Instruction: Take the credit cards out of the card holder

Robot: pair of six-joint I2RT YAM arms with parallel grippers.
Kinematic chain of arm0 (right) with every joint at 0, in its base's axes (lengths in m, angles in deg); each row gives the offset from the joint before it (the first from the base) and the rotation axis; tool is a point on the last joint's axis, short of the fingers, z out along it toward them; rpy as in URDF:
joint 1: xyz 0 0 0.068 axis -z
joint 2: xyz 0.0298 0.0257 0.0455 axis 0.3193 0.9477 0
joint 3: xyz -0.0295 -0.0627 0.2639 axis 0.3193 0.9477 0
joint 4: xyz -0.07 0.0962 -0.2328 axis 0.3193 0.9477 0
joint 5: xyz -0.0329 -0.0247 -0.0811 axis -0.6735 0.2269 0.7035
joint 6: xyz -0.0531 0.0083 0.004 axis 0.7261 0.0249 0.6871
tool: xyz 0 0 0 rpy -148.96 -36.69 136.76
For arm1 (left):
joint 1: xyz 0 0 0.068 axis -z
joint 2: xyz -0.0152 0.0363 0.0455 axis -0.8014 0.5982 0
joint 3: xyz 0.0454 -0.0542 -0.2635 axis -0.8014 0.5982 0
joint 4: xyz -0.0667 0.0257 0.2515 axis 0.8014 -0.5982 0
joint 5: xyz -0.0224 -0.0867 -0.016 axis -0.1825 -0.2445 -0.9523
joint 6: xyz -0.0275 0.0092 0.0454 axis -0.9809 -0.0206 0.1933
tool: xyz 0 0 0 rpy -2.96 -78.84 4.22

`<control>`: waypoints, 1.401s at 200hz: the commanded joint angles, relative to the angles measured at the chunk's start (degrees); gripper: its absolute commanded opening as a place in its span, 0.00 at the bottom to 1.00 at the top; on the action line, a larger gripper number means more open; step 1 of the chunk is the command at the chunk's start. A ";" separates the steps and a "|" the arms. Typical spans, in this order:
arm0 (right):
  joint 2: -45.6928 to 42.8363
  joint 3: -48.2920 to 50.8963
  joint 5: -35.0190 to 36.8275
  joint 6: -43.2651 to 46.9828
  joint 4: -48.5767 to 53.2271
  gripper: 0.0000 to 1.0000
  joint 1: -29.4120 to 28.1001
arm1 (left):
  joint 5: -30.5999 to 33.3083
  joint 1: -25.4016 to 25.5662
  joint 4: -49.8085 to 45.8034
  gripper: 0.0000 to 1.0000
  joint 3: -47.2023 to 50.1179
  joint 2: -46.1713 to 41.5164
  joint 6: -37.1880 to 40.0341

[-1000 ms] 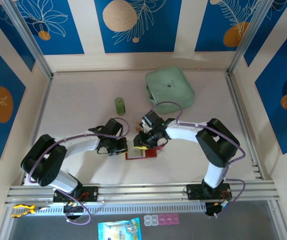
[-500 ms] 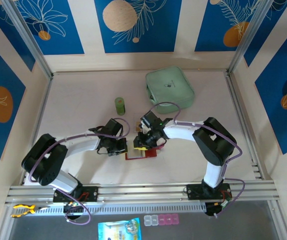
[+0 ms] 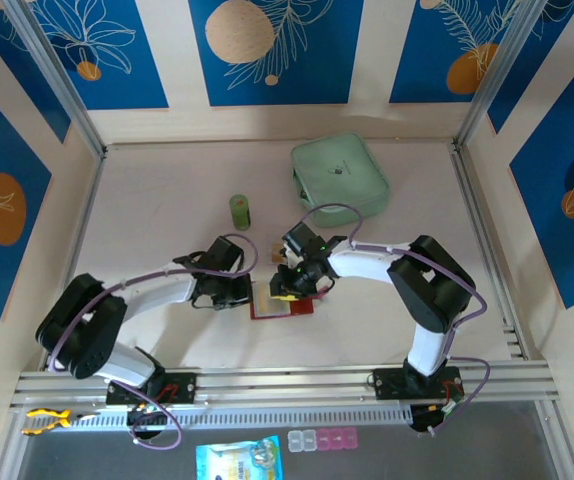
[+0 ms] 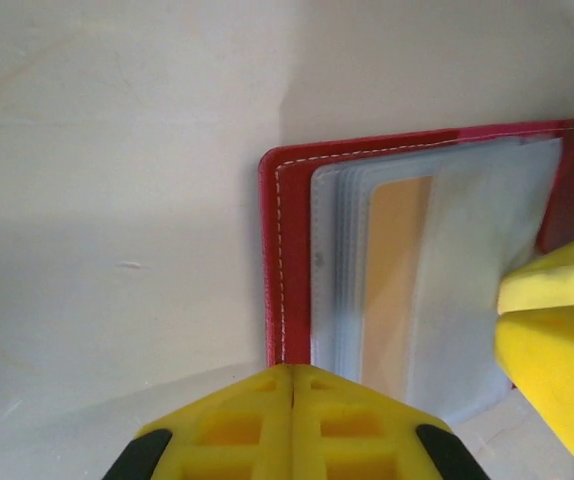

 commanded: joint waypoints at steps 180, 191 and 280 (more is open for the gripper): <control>-1.49 5.67 -3.93 -1.84 -5.01 0.28 2.73 | -7.26 2.18 11.28 0.29 0.08 1.72 -8.84; -1.86 6.11 -3.90 -2.02 -5.31 0.27 2.72 | -8.01 2.38 12.11 0.29 0.09 2.04 -9.06; -6.63 6.25 -2.02 -1.08 -2.39 0.27 3.62 | -9.67 3.44 15.23 0.28 -1.59 4.14 -11.00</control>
